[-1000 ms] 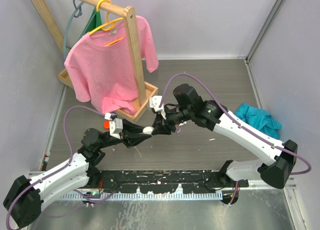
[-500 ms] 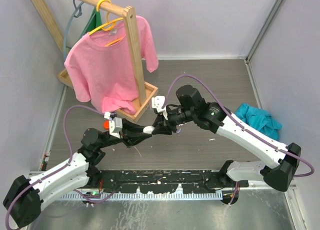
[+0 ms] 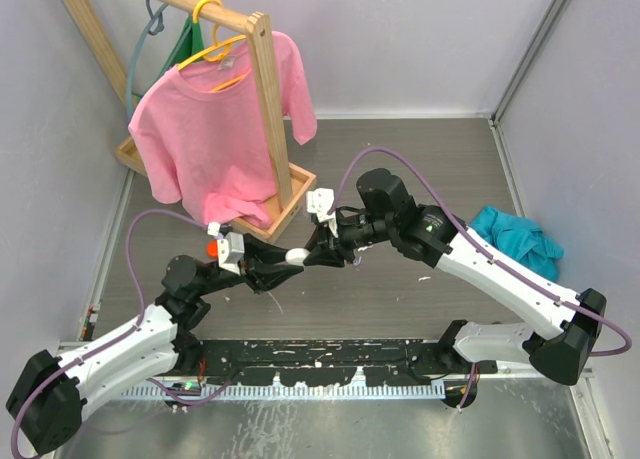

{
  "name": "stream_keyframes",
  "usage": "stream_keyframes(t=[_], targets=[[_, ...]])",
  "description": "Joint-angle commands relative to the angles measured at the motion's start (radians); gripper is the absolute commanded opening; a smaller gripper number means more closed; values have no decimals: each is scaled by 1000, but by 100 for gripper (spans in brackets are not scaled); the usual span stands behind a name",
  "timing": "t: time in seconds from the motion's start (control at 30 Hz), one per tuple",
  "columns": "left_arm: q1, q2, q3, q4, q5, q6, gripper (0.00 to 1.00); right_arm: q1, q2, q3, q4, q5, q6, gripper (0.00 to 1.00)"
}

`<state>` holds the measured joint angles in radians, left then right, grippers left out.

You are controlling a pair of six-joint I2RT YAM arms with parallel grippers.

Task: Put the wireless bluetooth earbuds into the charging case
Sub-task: Open the charging case.

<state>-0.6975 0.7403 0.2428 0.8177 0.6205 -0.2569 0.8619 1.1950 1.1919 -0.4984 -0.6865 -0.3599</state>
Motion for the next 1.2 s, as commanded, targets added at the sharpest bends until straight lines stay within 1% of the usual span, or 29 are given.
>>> stream_keyframes(t=[0.0, 0.83, 0.93, 1.03, 1.1, 1.17], targets=[[5, 1, 25, 39, -12, -4, 34, 0, -28, 5, 51, -22, 9, 8], [5, 7, 29, 82, 22, -30, 34, 1, 5, 5, 54, -45, 10, 9], [5, 12, 30, 86, 30, -28, 28, 0, 5, 5, 58, -47, 14, 9], [5, 17, 30, 85, 40, -19, 15, 1, 10, 6, 61, -58, 14, 10], [5, 19, 29, 86, 52, -9, 7, 2, 13, 5, 62, -66, 14, 12], [5, 17, 24, 83, 64, 11, 1, 2, 12, 1, 65, -65, 13, 19]])
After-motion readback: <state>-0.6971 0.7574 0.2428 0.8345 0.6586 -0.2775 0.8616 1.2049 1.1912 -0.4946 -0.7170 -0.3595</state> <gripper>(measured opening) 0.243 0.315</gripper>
